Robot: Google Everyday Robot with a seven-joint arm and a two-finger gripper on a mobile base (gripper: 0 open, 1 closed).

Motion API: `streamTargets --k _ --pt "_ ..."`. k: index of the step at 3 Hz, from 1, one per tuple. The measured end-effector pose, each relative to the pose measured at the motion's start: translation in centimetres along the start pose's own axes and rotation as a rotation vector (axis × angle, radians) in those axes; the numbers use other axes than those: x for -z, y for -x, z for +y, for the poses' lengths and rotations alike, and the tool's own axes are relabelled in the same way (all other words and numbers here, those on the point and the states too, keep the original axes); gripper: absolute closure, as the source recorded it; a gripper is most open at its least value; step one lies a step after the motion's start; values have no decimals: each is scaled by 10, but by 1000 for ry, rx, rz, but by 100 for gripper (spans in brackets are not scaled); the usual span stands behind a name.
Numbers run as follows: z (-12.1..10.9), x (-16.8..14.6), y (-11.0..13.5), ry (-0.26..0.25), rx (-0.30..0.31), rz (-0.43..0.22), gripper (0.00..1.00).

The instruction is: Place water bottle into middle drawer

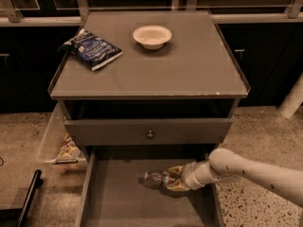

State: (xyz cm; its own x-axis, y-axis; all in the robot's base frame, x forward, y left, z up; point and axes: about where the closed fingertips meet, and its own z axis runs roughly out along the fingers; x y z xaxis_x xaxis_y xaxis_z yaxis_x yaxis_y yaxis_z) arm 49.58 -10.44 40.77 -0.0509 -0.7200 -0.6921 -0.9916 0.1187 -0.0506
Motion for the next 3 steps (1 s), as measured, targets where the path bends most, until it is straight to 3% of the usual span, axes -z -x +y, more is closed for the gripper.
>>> streamTargets --k 1,3 --pt "5 -19 -19 -3 1 8 100" --pt "6 -20 -19 -3 0 7 58"
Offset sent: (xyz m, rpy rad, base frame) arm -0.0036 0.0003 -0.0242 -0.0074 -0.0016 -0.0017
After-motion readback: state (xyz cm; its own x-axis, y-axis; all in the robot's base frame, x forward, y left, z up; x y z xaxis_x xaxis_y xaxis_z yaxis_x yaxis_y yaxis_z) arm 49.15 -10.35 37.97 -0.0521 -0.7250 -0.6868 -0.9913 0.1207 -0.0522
